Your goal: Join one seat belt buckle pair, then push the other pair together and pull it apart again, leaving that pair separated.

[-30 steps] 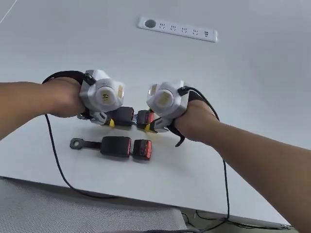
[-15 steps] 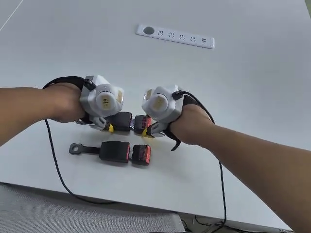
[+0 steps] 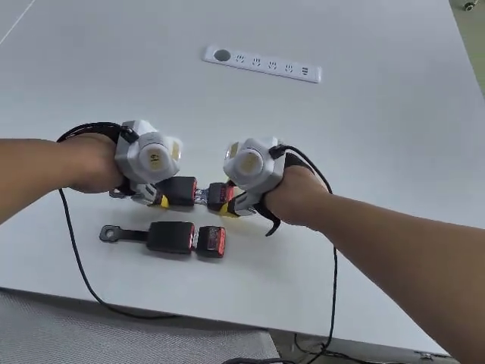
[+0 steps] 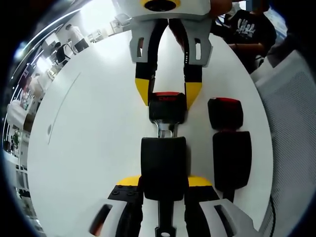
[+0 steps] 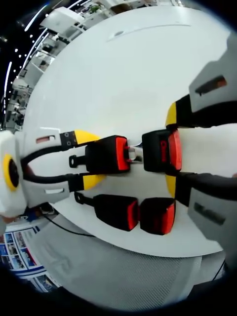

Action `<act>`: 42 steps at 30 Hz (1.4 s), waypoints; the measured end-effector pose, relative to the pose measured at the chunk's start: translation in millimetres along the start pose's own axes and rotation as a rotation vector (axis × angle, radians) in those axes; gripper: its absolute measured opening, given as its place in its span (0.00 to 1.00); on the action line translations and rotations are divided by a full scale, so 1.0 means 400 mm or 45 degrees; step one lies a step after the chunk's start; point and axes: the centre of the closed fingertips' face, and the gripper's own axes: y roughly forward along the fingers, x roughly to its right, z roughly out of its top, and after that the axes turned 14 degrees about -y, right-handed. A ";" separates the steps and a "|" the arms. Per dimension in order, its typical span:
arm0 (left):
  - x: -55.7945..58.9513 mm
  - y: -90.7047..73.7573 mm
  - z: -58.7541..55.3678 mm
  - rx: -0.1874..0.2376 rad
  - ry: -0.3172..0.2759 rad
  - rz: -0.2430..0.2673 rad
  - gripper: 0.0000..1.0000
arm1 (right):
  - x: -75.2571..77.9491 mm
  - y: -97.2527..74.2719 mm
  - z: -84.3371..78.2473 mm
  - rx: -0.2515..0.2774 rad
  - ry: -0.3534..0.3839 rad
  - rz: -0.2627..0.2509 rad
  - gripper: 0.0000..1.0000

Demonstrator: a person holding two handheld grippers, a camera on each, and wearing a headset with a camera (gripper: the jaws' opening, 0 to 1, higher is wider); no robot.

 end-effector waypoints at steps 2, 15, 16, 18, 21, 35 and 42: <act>0.000 -0.001 0.000 -0.003 0.003 0.001 0.32 | -0.002 -0.002 -0.005 -0.011 0.006 -0.004 0.35; -0.001 -0.007 -0.005 0.018 -0.035 0.012 0.32 | -0.029 -0.069 -0.125 -0.099 0.095 -0.029 0.35; -0.001 -0.007 -0.005 0.020 -0.035 0.011 0.32 | -0.034 -0.078 -0.142 -0.109 0.097 -0.032 0.35; -0.001 -0.008 -0.004 0.020 -0.034 0.008 0.32 | -0.042 -0.096 -0.170 -0.126 0.113 -0.040 0.35; 0.006 -0.013 0.000 0.013 -0.032 0.005 0.32 | -0.053 -0.119 -0.211 -0.150 0.138 -0.047 0.35; 0.027 -0.020 0.010 -0.015 0.010 0.021 0.33 | -0.108 -0.219 -0.385 -0.233 0.251 -0.073 0.35; 0.026 -0.017 0.013 -0.053 0.113 0.042 0.33 | -0.122 -0.225 -0.391 -0.261 0.264 -0.069 0.36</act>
